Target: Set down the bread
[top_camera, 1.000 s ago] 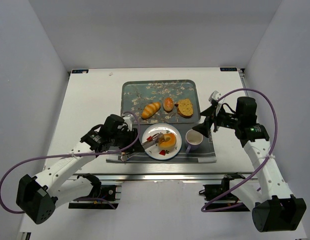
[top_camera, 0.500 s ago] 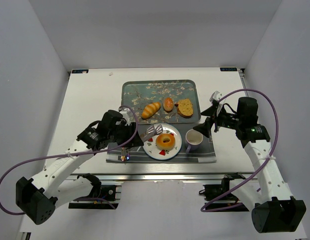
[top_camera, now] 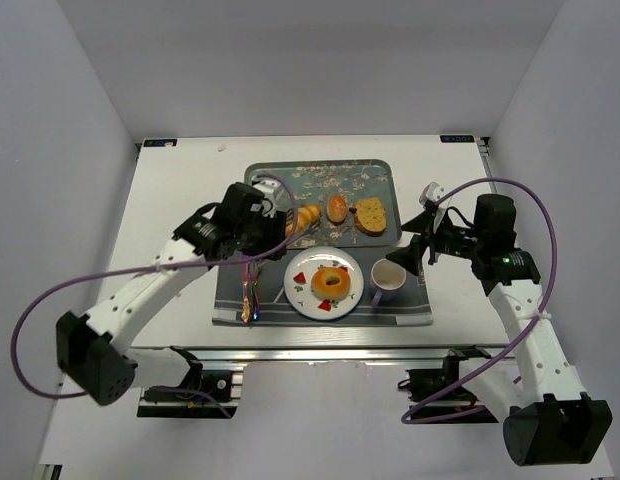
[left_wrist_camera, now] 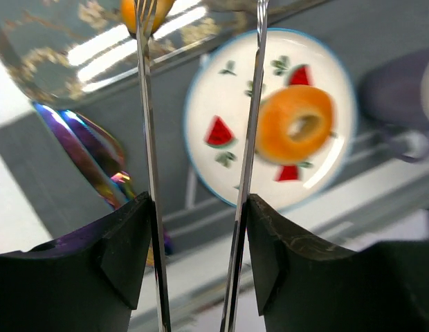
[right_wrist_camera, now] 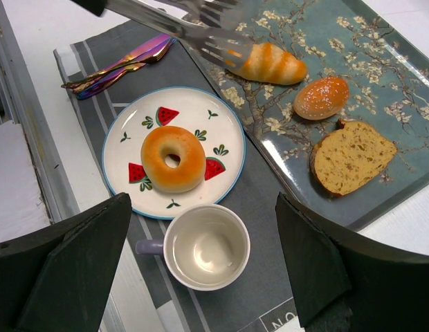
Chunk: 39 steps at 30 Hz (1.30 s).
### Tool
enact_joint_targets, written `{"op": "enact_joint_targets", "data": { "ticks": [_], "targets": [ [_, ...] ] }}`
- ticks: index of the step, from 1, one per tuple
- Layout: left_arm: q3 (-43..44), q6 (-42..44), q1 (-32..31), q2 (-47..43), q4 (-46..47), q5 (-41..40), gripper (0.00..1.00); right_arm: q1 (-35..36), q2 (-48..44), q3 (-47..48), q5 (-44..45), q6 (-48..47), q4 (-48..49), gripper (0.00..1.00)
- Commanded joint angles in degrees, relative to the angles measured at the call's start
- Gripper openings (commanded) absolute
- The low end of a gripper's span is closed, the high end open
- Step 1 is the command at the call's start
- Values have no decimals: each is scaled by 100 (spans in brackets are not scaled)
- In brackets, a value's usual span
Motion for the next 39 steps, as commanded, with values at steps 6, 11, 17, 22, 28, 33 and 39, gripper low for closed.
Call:
{"op": "enact_joint_targets", "data": {
  "ticks": [6, 11, 17, 22, 28, 33, 39],
  "targets": [
    [618, 1655, 112, 1009, 22, -745, 65, -49, -107, 56, -118, 10, 8, 89],
    [645, 1841, 270, 1370, 276, -710, 64, -66, -98, 38, -118, 10, 8, 89],
    [574, 2140, 367, 1651, 488, -613, 64, -66, -63, 38, -153, 45, 61, 89],
    [566, 2184, 437, 1827, 681, -508, 63, -84, -28, 91, -154, 54, 78, 89],
    [654, 2175, 507, 1916, 725, -376, 45, -102, -28, 117, -145, 54, 52, 89],
    [618, 1939, 525, 1617, 681, -341, 18, -119, -54, 109, -145, 45, 26, 89],
    [224, 1089, 525, 511, 768, 166, 10, -128, -63, 109, -180, 54, 17, 89]
  ]
}}
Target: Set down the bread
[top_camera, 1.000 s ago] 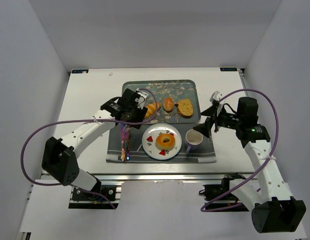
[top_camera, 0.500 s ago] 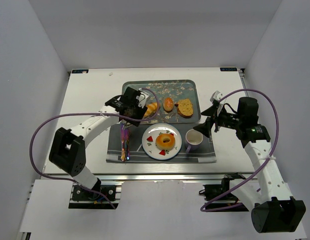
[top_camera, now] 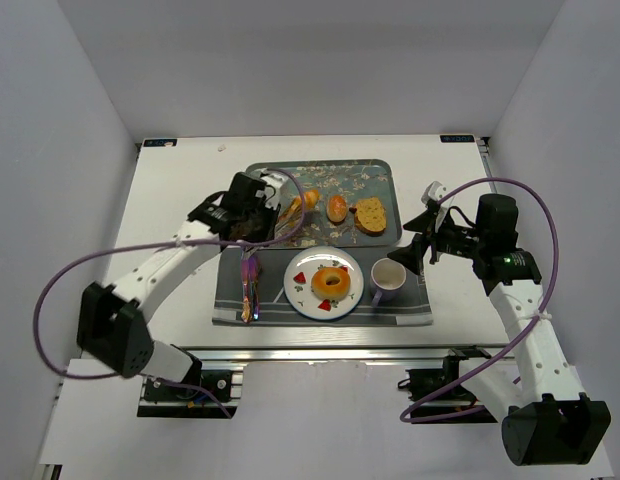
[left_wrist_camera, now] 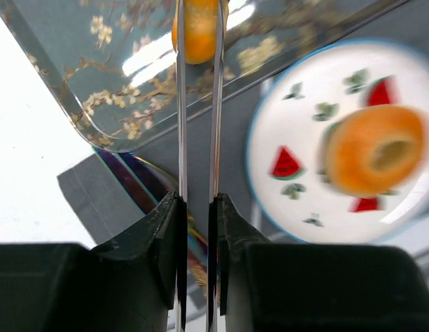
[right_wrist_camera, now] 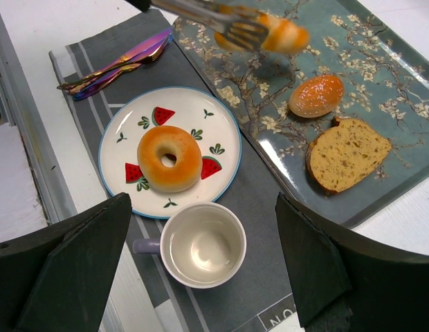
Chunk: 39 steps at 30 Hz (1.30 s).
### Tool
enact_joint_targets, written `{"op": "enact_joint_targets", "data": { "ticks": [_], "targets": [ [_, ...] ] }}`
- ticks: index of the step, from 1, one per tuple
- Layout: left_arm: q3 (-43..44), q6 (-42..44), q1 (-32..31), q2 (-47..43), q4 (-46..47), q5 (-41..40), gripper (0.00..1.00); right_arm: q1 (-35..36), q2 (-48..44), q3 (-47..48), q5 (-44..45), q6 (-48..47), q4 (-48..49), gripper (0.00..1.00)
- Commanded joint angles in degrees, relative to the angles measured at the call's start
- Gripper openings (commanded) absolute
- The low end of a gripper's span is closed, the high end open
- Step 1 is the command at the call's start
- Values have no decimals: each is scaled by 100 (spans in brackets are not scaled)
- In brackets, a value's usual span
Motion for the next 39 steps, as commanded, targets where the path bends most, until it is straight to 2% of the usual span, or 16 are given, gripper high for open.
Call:
{"op": "enact_joint_targets", "data": {
  "ticks": [1, 8, 13, 19, 21, 24, 25, 27, 32, 39],
  "targets": [
    [-218, -723, 36, -1083, 281, 584, 10, -51, -57, 117, -184, 50, 17, 89],
    [-1720, -2173, 27, -2814, 317, 1709, 13, -52, -57, 74, -254, 67, 17, 89],
    [-2179, -2561, -61, -3291, -87, 2035, 15, -52, -22, 82, -325, 111, 52, 89],
    [-2697, -2729, -210, -3230, -132, 2237, 22, -52, -13, 91, -351, 147, 70, 89],
    [-2768, -2773, -272, -3195, -9, 2229, 26, -51, -30, 82, -334, 147, 61, 89],
    [-2795, -2773, -316, -3089, 80, 2193, 40, -52, -39, 100, -299, 112, 8, 89],
    [-2777, -2773, -325, -3072, 80, 2185, 48, -52, -48, 109, -298, 103, -1, 90],
    [-2733, -2773, -334, -3080, 62, 2167, 52, -60, -48, 100, -290, 94, -18, 89],
    [-2584, -2843, -334, -3299, -104, 2026, 59, -69, -48, 74, -333, 102, -10, 89],
    [-2435, -3001, -334, -3616, -210, 1745, 61, -69, -39, 65, -378, 129, 17, 89]
  ]
}}
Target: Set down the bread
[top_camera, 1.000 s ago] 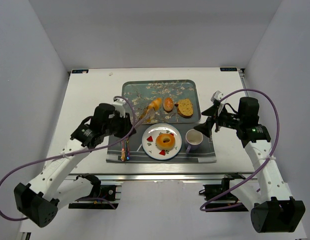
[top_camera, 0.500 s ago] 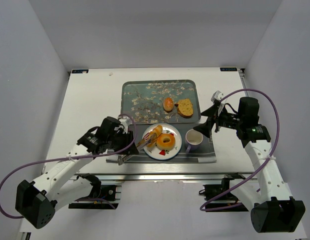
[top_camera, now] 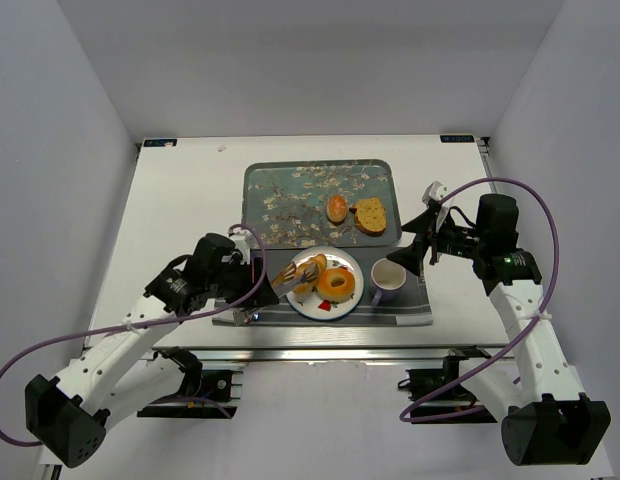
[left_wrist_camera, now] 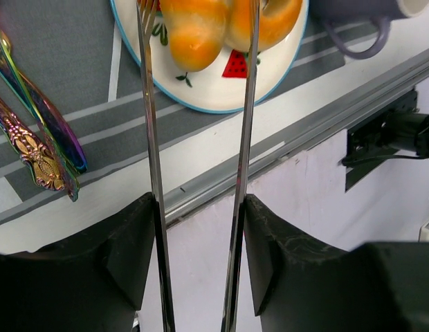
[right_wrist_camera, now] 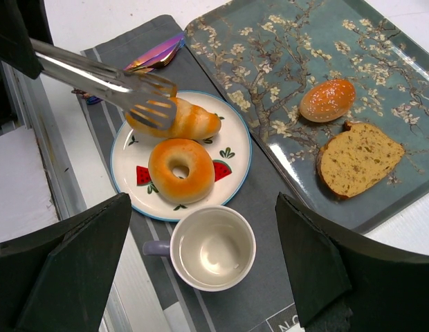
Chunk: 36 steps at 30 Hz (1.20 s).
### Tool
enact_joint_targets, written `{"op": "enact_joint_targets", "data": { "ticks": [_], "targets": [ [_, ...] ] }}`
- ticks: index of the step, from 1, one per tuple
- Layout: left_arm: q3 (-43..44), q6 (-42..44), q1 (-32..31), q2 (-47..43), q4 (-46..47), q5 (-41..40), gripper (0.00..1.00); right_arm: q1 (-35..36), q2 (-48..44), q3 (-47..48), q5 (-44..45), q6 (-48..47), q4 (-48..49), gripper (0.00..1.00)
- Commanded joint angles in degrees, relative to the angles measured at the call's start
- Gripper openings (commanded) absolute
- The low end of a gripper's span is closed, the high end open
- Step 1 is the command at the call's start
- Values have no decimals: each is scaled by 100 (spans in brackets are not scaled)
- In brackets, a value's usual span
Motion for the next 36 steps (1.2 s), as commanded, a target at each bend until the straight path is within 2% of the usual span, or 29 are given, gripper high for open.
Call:
{"op": "enact_joint_targets", "data": {
  "ticks": [1, 10, 18, 22, 28, 36],
  "targets": [
    [346, -86, -30, -198, 24, -141, 62, -30, -30, 65, -166, 24, 8, 89],
    [530, 99, -30, -31, -231, -44, 63, -38, -56, 65, -183, 24, 26, 89],
    [1101, 239, -30, 92, -495, -764, 63, -47, -39, 82, -218, 33, 35, 89],
    [1312, 275, -30, 302, -295, -818, 63, -38, -39, 74, -227, 33, 52, 89],
    [1576, -58, -30, 1356, 662, -774, 62, -47, -39, 65, -236, 68, 78, 89],
    [2936, 2, 101, 3307, 1280, -994, 63, -47, -83, 12, -218, 68, 87, 90]
  ]
}}
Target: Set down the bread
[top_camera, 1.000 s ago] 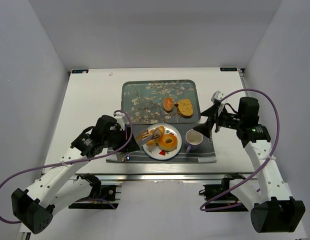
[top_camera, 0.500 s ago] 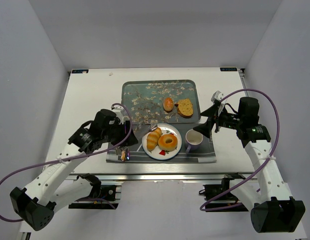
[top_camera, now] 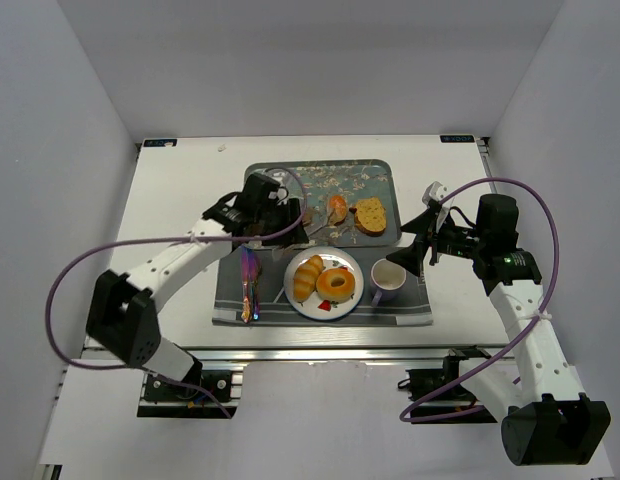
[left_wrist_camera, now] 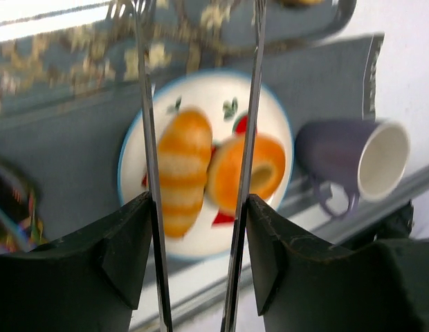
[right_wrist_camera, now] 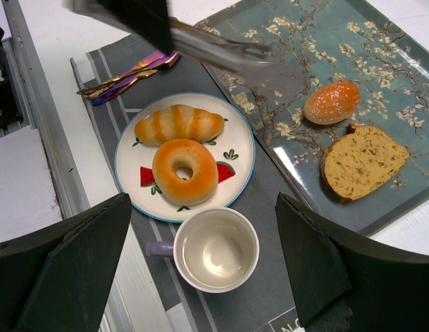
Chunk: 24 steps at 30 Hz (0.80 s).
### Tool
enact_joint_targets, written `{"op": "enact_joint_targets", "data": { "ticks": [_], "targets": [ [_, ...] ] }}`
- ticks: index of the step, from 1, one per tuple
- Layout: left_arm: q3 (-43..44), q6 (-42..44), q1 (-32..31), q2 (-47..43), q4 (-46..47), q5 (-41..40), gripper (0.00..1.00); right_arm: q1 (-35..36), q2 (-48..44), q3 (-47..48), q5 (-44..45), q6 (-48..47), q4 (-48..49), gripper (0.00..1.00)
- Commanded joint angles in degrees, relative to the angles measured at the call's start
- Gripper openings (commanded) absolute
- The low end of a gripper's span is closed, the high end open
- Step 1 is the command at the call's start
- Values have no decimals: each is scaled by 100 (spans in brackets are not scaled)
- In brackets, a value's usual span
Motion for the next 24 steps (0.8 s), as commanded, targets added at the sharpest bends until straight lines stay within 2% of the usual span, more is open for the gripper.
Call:
{"op": "enact_joint_targets", "data": {
  "ticks": [1, 14, 24],
  "targets": [
    [646, 42, 117, 553, 517, -85, 64, -47, -92, -5, -135, 59, 94, 89],
    [1965, 508, 355, 2225, 491, 407, 64, -56, -109, -120, -127, 94, 173, 89],
    [1842, 508, 364, 2253, 535, 689, 60, -91, -118, -129, -126, 112, 182, 89]
  ]
}}
